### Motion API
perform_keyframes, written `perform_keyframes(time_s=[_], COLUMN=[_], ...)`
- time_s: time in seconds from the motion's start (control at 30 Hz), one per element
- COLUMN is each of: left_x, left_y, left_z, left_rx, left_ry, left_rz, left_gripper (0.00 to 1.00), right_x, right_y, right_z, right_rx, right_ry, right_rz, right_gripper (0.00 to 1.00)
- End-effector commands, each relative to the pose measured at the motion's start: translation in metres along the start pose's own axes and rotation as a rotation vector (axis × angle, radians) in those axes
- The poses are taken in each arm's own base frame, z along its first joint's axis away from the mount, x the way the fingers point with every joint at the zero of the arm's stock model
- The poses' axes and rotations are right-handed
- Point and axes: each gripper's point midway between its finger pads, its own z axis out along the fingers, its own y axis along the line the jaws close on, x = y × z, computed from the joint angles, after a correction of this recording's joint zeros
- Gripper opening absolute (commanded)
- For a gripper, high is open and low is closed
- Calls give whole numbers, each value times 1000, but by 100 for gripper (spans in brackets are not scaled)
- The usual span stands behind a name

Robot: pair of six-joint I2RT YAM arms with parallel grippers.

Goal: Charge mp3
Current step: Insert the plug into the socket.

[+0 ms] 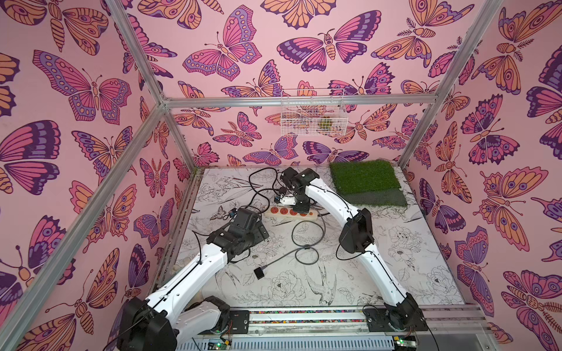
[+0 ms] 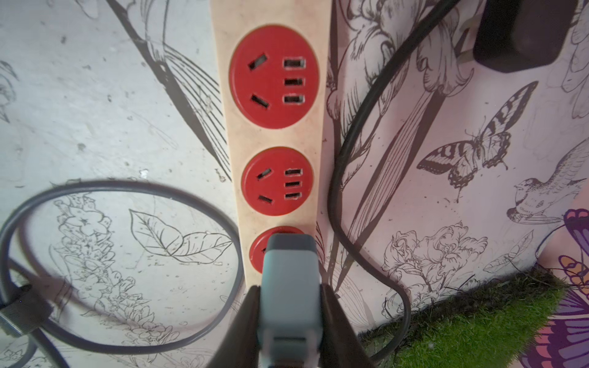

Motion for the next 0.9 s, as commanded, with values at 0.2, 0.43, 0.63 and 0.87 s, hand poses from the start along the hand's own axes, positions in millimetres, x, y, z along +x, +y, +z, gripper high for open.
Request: perform_keyframes(time_s=[0.2,0.43,0.63,0.87], left_x=[3,3,4,4], left_y=[4,3,2,3], left_z=[2,1,1,0], left_rx=[-7,-2,3,3], left_ry=[17,21,27,19], left_rz=[11,9,13,15], left_gripper=[93,93,94,94], right_x=[0,0,1,-10], right_y=[51,50,30,21], right_z=[84,79,80,71], right_rx=[-252,-227,-128,-116], right_ry=[40,52,65,-5], right_rz=[29,40,55,75], right_gripper=[0,16,37,46])
